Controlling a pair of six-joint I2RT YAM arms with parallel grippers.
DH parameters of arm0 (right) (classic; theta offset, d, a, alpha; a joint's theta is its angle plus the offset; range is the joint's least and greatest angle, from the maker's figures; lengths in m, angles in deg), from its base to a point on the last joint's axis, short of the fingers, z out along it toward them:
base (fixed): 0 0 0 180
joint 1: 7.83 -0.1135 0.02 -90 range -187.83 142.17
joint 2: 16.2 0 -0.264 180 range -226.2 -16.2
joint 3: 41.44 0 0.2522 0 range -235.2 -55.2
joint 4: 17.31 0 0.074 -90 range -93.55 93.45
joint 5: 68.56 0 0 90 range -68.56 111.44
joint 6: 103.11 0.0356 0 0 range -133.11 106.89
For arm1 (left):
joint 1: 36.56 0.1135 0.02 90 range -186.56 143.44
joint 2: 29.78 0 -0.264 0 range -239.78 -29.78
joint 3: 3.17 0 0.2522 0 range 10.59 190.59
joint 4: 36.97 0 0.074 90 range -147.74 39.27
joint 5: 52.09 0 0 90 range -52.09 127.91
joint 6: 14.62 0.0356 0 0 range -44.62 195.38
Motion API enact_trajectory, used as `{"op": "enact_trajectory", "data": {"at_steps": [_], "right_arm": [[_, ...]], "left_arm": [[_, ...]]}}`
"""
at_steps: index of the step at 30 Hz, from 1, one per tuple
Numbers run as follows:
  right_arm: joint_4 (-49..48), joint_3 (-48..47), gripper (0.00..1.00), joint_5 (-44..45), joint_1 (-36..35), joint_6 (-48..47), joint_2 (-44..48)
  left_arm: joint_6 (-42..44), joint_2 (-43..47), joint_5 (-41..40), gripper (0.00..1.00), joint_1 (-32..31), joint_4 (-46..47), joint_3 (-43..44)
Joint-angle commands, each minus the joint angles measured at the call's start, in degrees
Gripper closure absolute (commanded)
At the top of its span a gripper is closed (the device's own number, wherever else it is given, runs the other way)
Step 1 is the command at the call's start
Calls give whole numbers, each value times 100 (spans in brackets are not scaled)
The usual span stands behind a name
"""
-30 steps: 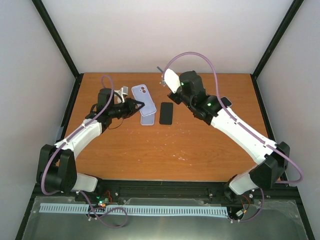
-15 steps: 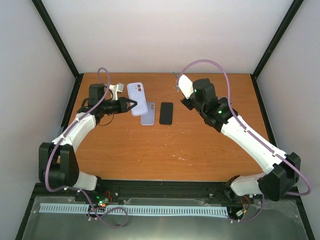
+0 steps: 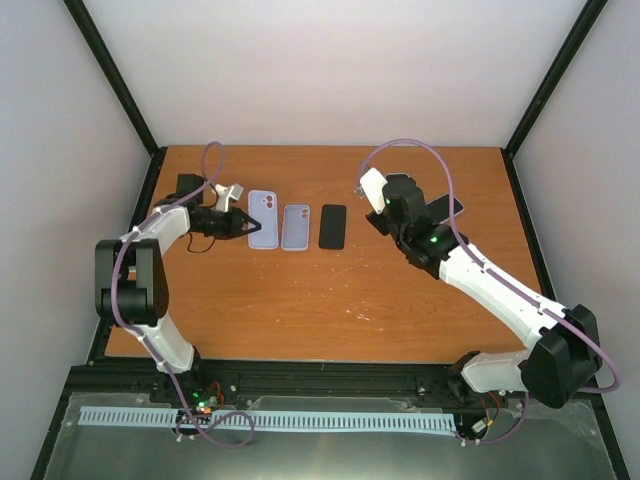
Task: Take the phone out of the phone case
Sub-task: Place the phone case at the center of the board.
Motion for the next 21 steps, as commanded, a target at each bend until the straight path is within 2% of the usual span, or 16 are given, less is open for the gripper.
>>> {"op": "enact_trajectory", "data": {"at_steps": [1, 10, 17, 21], "right_arm": [[-632, 72, 97, 275, 26, 74, 292], [-517, 84, 97, 258, 29, 92, 399], [-449, 68, 97, 214, 30, 111, 420], [-460, 58, 97, 184, 31, 118, 394]], "left_arm": [[590, -513, 113, 100, 124, -437, 381], [825, -1807, -78, 92, 125, -904, 1332], [1014, -2435, -809, 86, 134, -1146, 1856], [871, -2587, -1070, 72, 139, -1061, 1894]]}}
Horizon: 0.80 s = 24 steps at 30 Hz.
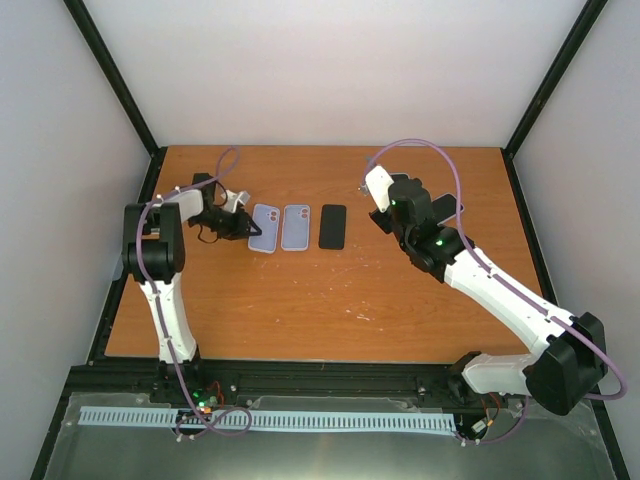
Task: Take the phone out of the phone case
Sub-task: Place the phone case at the center of the board.
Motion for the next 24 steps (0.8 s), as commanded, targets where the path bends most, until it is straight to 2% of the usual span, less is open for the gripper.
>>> {"op": "enact_trajectory", "data": {"at_steps": [1, 8, 12, 19, 21, 24], "right_arm": [[-353, -78, 97, 37, 27, 97, 134], [-367, -122, 97, -20, 27, 81, 91], [-421, -145, 97, -108, 31, -37, 77], [-680, -436, 97, -260, 26, -676, -96], [-766, -534, 97, -308, 21, -895, -135], [-882, -708, 97, -427, -2, -1250, -217]], "left_arm": [[32, -171, -433, 70, 45, -96, 215], [-485, -38, -773, 62, 44, 122, 80], [-657, 336, -1049, 54, 46, 285, -89], [-717, 1481, -1071, 23, 45, 833, -411], [-772, 1804, -882, 17, 47, 929, -420], [-948, 2282, -441, 14, 45, 1078, -380]]}}
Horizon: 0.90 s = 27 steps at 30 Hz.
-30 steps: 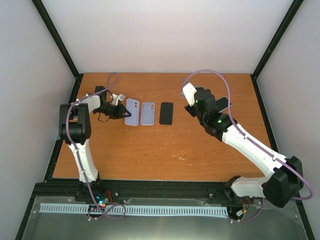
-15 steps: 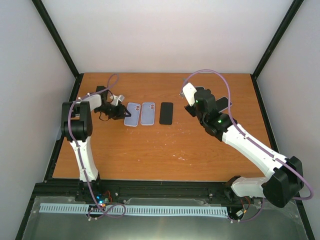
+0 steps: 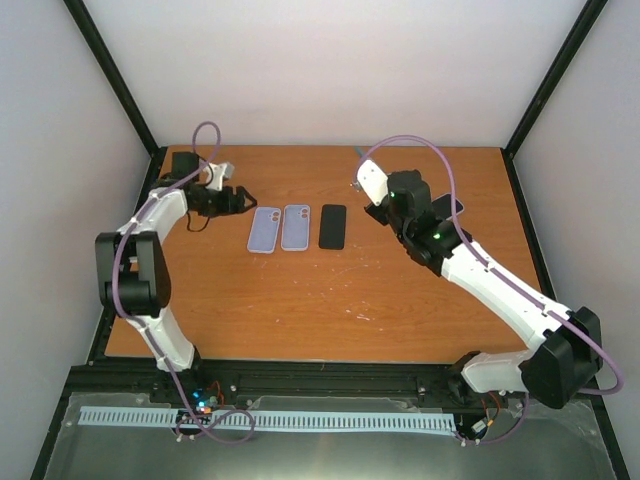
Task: Take the phone out of the phone case
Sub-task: Place the phone case at the center of the board, then place the phone at the center of the board.
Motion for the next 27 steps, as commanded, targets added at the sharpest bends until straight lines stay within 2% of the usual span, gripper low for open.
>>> {"op": "enact_trajectory", "data": {"at_steps": [1, 8, 13, 18, 27], "right_arm": [[-752, -482, 97, -142, -19, -746, -73], [-1582, -485, 97, -60, -243, -1958, -68], [-2932, -29, 97, 534, -616, -3323, -115], [-4301, 318, 97, 900, -937, -4622, -372], [-6512, 910, 97, 855, -1531, -6574, -913]], "left_arm": [[-264, 763, 646, 13, 34, 443, 135], [-1135, 1702, 1697, 5, 31, 959, 407], [-2167, 2159, 2394, 3, 32, 1667, 386], [-3600, 2460, 2854, 3, 37, 2887, 37], [-5765, 2639, 3430, 6, 29, 4844, -775]]}}
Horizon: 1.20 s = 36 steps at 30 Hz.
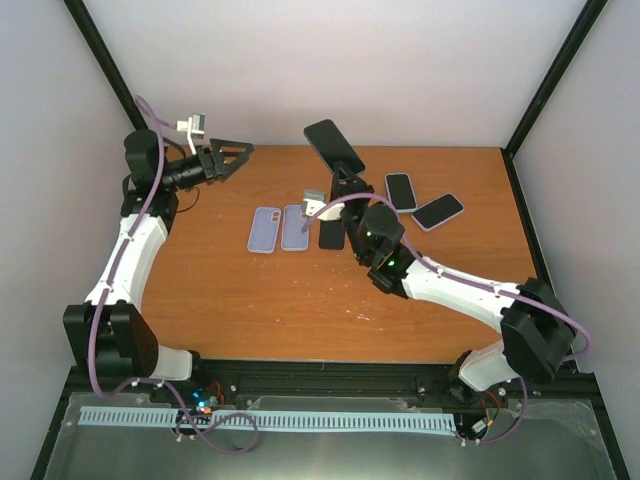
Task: Take the phone out of the phone case
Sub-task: Place the phone at the center of the board.
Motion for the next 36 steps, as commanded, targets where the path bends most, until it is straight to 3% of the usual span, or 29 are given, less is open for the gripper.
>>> {"op": "enact_trajectory", "data": {"at_steps": [1, 16, 22, 36], "right_arm": [[-2015, 180, 97, -62, -340, -1315, -206], [-3060, -110, 97, 52, -1278, -1911, -1148], [-3295, -63, 97, 81, -1471, -2056, -1356], [-3748, 76, 97, 88, -1541, -2372, -1597]], "left_arm": [[-1380, 111, 420, 6, 29, 1185, -322], [-1418, 100, 407, 21, -154, 1228, -535], [-1561, 109, 402, 32, -204, 1337, -653], [-2207, 143, 442, 86, -217, 1941, -1029]]}}
